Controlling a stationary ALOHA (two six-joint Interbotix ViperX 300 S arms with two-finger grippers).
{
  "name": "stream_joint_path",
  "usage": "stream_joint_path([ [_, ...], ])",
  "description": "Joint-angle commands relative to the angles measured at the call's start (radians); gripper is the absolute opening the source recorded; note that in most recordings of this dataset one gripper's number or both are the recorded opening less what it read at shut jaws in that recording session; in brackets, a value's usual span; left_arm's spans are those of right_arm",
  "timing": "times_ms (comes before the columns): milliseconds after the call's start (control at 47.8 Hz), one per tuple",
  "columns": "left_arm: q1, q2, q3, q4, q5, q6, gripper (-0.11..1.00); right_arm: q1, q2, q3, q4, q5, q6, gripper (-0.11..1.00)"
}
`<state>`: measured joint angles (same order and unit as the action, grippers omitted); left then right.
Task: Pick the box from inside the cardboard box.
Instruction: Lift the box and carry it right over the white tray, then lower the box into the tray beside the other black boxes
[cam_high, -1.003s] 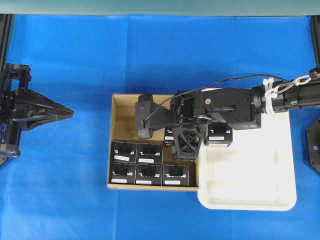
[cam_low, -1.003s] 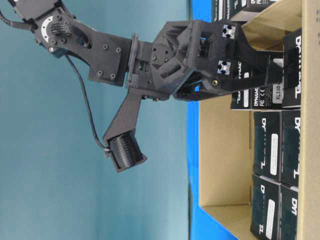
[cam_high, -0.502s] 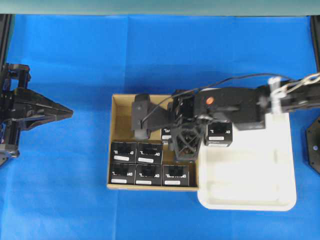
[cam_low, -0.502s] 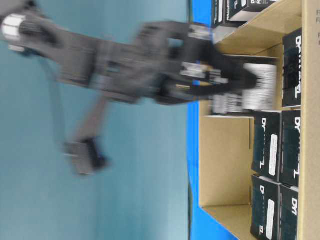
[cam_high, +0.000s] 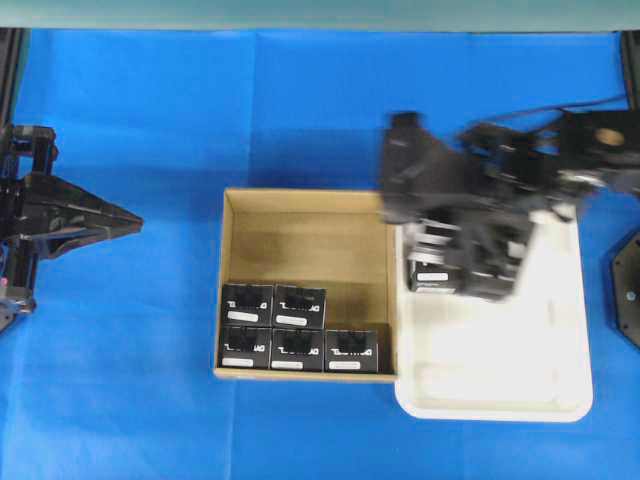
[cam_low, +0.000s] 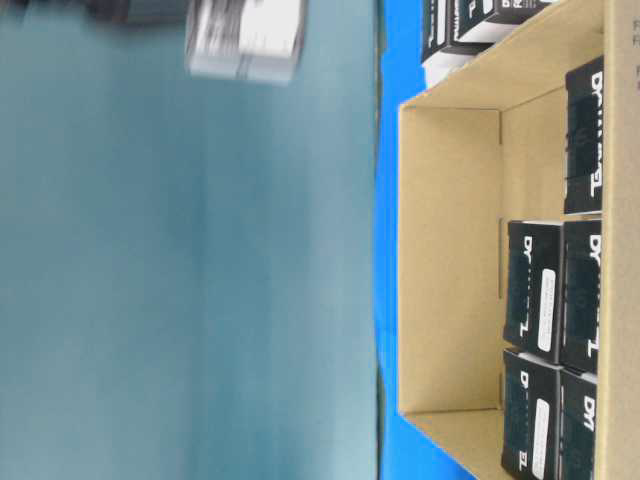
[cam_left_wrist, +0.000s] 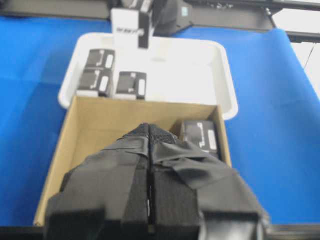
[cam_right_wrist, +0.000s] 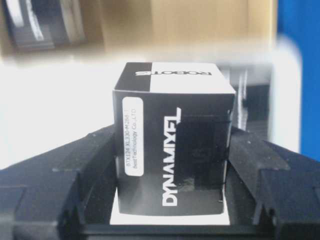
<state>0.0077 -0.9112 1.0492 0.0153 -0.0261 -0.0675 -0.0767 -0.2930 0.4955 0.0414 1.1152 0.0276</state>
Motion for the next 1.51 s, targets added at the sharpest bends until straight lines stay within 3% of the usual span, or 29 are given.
stream_joint_path([
  [0,0.0,0.003,-0.012,0.002,-0.005,-0.002,-0.07,0.003,-0.071,0.077,0.0,-0.006,0.012,0.61],
  [209,0.002,0.002,-0.012,0.002,-0.006,0.0,-0.07,0.026,-0.137,0.258,-0.002,-0.084,0.014,0.61],
  [439,0.002,0.003,-0.011,0.003,-0.005,0.0,-0.07,0.04,-0.086,0.356,-0.008,-0.225,0.011,0.61],
  [815,0.002,0.002,-0.012,0.002,-0.006,-0.002,-0.07,0.04,0.072,0.388,-0.021,-0.411,-0.025,0.61],
  [982,0.002,0.002,-0.011,0.003,-0.006,-0.002,-0.07,0.035,0.103,0.388,-0.021,-0.419,-0.06,0.61],
  [1484,0.002,0.002,-0.012,0.002,-0.005,-0.002,-0.07,0.009,0.107,0.388,-0.023,-0.423,-0.054,0.61],
])
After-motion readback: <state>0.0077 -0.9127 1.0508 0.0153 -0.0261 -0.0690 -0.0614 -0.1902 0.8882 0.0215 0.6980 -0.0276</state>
